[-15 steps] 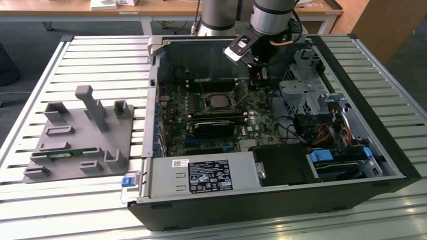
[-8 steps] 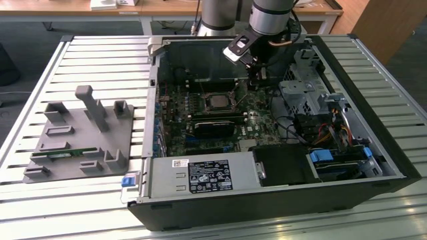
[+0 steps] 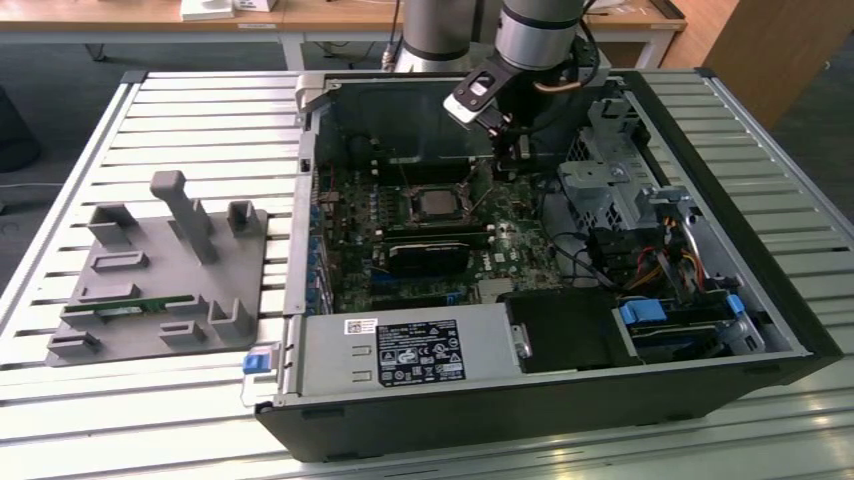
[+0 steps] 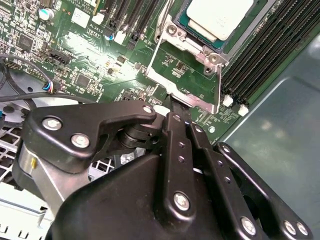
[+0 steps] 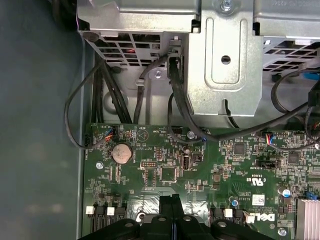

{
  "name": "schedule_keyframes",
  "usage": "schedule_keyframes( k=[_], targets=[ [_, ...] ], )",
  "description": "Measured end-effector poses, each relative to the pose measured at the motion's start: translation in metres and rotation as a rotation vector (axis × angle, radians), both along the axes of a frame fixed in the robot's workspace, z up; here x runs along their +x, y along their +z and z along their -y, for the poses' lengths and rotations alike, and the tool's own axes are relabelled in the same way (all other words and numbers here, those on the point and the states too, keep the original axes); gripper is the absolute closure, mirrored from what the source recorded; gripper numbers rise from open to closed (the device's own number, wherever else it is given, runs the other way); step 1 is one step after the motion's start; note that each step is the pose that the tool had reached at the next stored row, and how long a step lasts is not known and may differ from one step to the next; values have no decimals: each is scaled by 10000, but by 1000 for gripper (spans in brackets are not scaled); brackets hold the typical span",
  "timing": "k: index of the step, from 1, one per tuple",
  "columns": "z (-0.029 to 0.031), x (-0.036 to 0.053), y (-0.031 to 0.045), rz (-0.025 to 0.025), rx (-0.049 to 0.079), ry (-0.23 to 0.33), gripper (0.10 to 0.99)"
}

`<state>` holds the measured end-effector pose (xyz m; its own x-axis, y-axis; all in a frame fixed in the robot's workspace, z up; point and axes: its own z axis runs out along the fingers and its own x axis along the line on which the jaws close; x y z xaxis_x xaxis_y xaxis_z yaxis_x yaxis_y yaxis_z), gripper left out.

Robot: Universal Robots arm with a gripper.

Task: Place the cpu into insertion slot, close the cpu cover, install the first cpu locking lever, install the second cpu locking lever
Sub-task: 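Close the cpu cover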

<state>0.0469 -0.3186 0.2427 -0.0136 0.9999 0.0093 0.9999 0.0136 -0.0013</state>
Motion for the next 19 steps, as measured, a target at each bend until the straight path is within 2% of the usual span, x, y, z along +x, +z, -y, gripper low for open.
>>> schedule_keyframes(
  k=[19],
  targets=[
    [0,-79,0,0,0,0,980]
  ],
)
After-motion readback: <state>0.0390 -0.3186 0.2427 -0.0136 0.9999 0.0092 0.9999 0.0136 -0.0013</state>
